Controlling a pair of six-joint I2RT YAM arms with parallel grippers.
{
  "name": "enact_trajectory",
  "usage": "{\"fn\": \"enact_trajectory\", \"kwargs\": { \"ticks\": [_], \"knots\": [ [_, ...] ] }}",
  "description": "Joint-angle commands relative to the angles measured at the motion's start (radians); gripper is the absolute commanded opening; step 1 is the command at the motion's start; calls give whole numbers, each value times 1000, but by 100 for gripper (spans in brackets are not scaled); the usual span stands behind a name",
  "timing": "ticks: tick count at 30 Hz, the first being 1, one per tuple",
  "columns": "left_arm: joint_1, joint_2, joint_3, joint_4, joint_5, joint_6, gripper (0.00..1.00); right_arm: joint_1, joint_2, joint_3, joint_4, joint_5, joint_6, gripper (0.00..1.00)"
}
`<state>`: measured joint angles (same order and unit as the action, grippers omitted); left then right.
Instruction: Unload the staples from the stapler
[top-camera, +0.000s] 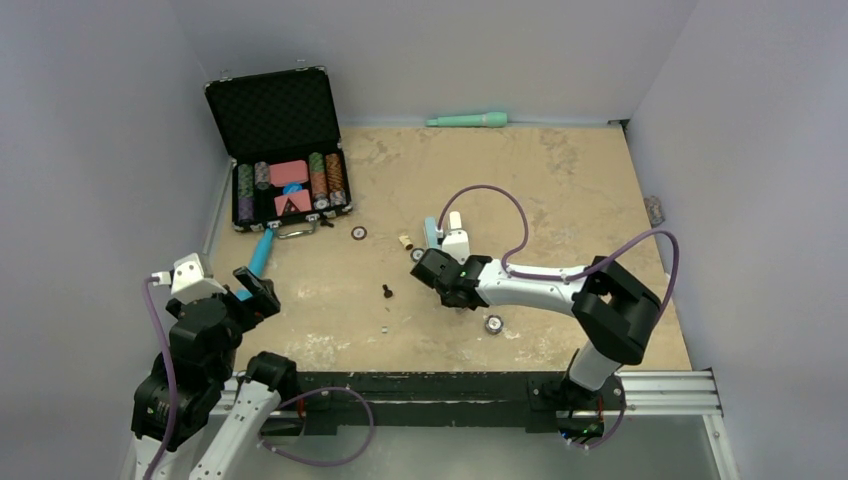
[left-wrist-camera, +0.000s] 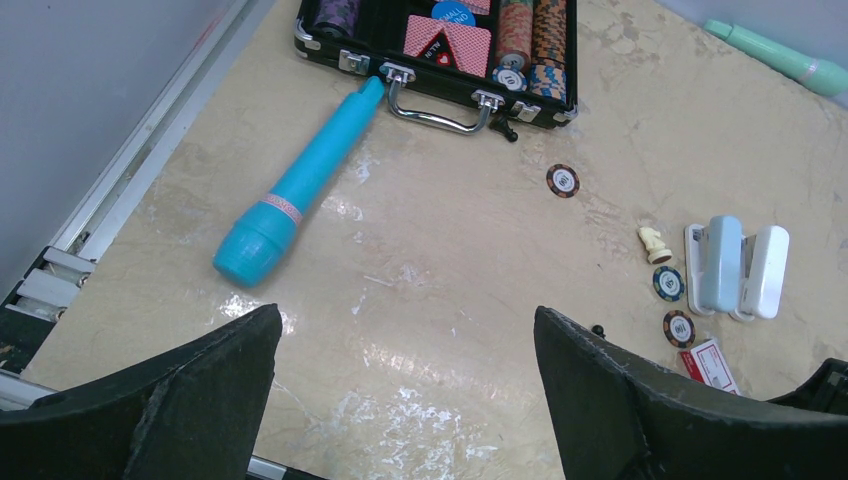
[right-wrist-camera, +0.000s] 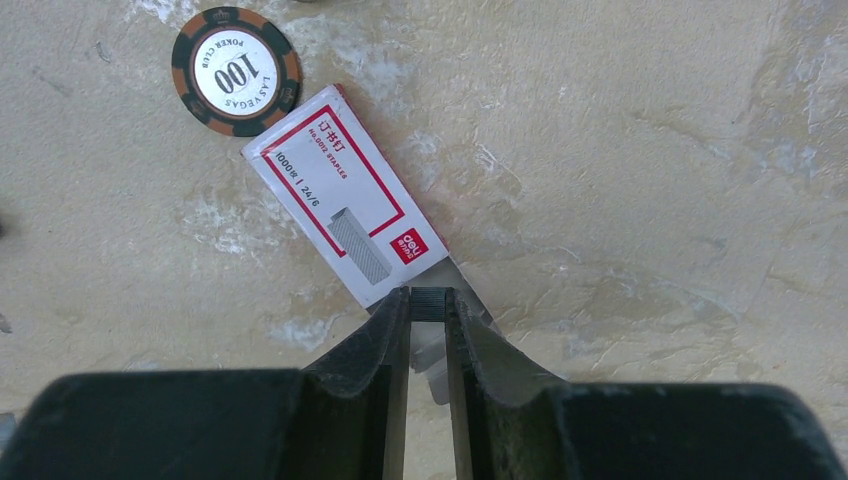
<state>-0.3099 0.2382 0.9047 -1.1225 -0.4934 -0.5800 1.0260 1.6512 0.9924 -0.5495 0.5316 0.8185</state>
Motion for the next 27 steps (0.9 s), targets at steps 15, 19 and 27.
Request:
{"fn": "enact_trajectory", "kwargs": {
  "ticks": [15,19,27],
  "knots": [
    [3,10,-2,33,-4,28,100,-3,-9,-21,29,16,12,21],
    [3,9,-2,32,-5,26,100,-3,0,-18,28,21,12,24],
    [3,10,-2,32,-7,26,100,-3,-16,-3,27,45,4,25]
  ]
}}
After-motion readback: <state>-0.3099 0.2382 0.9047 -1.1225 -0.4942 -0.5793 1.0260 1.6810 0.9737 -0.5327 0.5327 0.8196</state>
